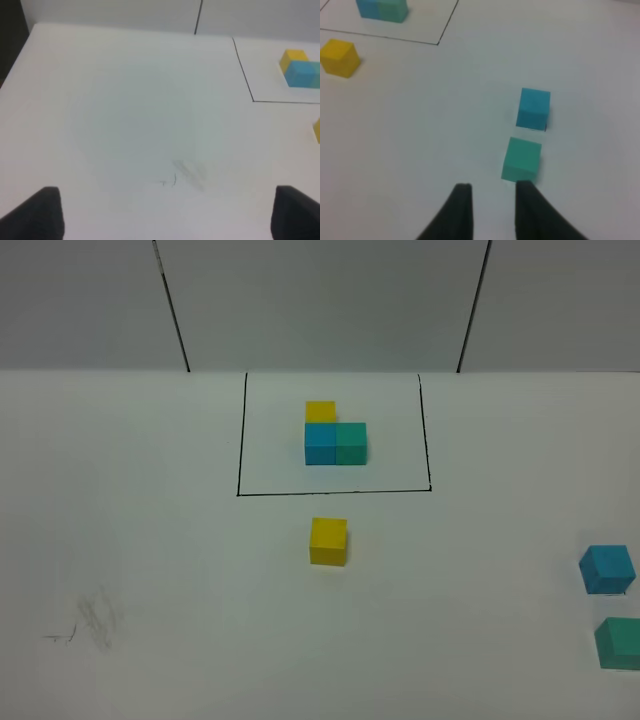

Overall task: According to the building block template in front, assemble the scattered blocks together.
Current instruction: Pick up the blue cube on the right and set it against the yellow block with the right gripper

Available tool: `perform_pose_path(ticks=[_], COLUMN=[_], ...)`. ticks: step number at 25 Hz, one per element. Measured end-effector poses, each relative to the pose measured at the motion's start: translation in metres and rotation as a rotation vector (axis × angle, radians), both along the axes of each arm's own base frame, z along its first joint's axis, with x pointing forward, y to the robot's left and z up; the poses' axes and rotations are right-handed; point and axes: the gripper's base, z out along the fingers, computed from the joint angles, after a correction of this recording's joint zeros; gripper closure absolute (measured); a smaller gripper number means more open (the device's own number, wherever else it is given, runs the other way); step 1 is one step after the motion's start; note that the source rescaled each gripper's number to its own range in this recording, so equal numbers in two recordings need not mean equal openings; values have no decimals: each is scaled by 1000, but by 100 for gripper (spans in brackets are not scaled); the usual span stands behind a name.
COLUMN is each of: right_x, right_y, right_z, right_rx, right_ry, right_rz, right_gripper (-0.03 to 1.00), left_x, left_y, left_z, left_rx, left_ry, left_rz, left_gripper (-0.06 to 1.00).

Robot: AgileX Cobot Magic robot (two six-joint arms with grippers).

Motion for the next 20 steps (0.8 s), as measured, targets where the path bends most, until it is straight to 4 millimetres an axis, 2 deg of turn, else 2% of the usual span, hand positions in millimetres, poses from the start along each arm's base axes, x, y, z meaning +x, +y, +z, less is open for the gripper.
perform_pose_path(ticks=[8, 13, 17, 20], right_x=[0, 0, 0, 0], right_y=[0, 0, 0, 0], right_z=[0, 0, 0, 0], right_rx=[0, 0, 0, 0], right_ry=[0, 0, 0, 0], right_rz=[0, 0, 0, 0], right_gripper=[97, 97, 97, 97], left_x=[15, 16, 16, 15], left_y=[-10, -11, -11, -12], left_z=[-30, -32, -32, -32], left_rx=[16, 24, 24, 22], left_ry=[97, 104, 104, 105], left_rz=[-90, -95, -83, 7], left_gripper=[16, 19, 28, 37])
